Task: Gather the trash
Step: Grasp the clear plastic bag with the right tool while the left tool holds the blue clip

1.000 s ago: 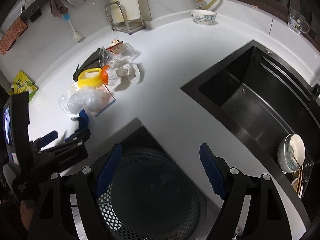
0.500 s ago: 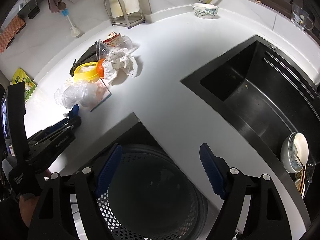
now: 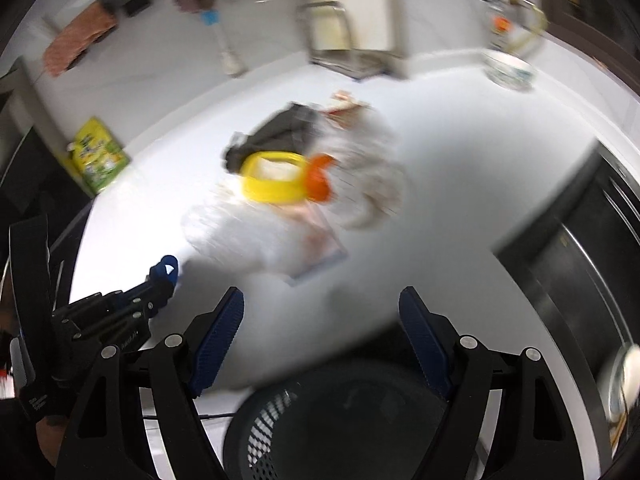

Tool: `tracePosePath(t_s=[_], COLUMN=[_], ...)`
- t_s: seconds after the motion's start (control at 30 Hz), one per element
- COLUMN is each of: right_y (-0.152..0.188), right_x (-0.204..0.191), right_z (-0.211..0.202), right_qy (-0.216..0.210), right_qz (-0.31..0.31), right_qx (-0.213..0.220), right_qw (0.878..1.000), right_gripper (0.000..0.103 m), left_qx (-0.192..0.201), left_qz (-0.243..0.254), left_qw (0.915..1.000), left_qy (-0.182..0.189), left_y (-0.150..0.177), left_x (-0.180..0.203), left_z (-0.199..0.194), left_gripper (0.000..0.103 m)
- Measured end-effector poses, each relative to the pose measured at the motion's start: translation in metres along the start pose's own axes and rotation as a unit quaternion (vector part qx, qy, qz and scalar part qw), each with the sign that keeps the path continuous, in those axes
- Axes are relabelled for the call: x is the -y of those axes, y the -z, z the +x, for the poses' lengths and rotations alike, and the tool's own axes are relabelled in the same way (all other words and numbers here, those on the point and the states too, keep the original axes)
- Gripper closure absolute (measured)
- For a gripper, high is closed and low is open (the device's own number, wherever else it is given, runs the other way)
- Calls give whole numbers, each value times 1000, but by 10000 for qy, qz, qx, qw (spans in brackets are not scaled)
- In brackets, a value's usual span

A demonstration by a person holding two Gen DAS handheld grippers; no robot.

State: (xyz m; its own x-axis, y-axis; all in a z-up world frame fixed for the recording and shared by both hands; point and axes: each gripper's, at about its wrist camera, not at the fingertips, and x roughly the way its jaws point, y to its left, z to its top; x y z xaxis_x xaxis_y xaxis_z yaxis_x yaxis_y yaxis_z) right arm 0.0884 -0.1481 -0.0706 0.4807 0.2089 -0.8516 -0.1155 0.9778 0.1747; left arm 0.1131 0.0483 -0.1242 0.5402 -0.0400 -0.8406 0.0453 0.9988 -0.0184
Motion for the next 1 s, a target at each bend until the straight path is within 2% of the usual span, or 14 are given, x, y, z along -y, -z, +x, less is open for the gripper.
tracePosePath(t_s=[0.17,0.4,0.73,0.83,0.9,0.93,1.0], right_y=[-26,-41,-47,-45,-42,-41,-40], right_x=[-27,-48,-56,-60,-64,-66,-67], right_z=[28,60,95,96,93,92,90], right_qy=[-243,-248,-96,-115,-54,-45,-16], right_qz=[-624,-1554,-1895,-1978,-2092,-2134,-2179], right_qx=[16,-128,-540,-536,-471,-455,-502], right_qw=[9978,9875,9804,9787,9767,9759,9747], right_gripper=[26,25,25,26,33,43,52], left_qx=[61,120,125,119,114,114,124], left_qz=[-24,21,22,35,31,30,18], left_qw=[10000,9999,9999,9999,9999,9999,9998], left_qy=[-41,-8,81,100,113,122,138], left_y=[-10,-24,-34,-35,-36,-36,-37], left_x=[-24,-49,-62,-62,-63,-62,-62], left_z=[0,4,10,11,11,11,9], left_gripper=[92,92,92,92,92,92,92])
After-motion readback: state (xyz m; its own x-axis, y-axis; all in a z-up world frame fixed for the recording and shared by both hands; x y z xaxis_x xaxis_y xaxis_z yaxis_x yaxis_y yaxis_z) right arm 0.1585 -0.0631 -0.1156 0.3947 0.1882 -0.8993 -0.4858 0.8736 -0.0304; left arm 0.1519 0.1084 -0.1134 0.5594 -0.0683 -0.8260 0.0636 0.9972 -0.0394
